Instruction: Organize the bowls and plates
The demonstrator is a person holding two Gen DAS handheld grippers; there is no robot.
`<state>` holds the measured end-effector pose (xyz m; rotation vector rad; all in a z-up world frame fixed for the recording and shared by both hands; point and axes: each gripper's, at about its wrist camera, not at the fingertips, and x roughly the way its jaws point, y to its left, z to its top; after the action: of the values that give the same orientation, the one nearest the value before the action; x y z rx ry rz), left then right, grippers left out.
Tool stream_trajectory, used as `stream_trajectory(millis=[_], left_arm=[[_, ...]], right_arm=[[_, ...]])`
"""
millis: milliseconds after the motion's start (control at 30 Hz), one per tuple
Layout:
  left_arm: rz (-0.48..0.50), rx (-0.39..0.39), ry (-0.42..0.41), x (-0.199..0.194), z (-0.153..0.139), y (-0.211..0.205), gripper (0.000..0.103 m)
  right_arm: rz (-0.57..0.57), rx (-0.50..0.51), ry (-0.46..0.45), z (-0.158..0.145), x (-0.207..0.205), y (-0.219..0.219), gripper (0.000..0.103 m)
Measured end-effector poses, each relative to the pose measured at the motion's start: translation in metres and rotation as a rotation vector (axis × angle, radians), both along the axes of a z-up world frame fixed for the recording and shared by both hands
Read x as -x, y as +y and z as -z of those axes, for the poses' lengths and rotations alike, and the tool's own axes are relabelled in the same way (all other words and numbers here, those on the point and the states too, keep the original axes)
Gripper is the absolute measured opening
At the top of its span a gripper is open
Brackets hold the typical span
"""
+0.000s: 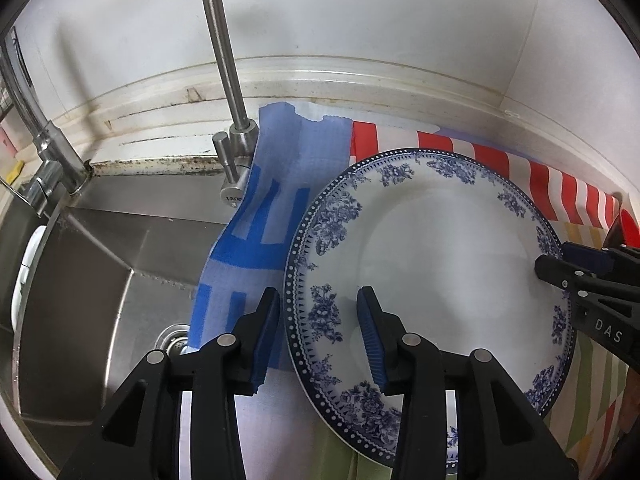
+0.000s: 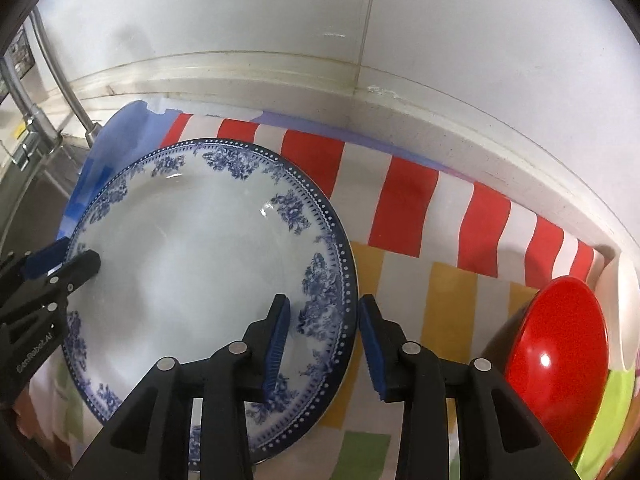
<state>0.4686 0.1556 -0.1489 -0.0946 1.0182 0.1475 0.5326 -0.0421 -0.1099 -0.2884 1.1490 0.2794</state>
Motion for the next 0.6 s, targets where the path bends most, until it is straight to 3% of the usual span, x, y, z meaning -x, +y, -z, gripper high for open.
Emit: stream_trajectory(millis=[300, 433, 600], left_arm=[[-0.032, 0.003, 0.006, -0.001, -0.004, 0.0, 0.036], [-0.046, 0.017, 0.013, -0.001, -0.009, 0.004, 0.036], [-0.05, -0.004, 0.0, 0.004, -0.021, 0.003, 0.036]], right_arm=[[0.028, 0.002, 0.013, 0.003, -0.016, 0.019, 0.036], [0.05, -0.001, -0.002, 0.005, 0.001, 0.044, 0.034], [0.076, -0.011, -0.005, -0.009, 0.009, 0.035, 0.034]])
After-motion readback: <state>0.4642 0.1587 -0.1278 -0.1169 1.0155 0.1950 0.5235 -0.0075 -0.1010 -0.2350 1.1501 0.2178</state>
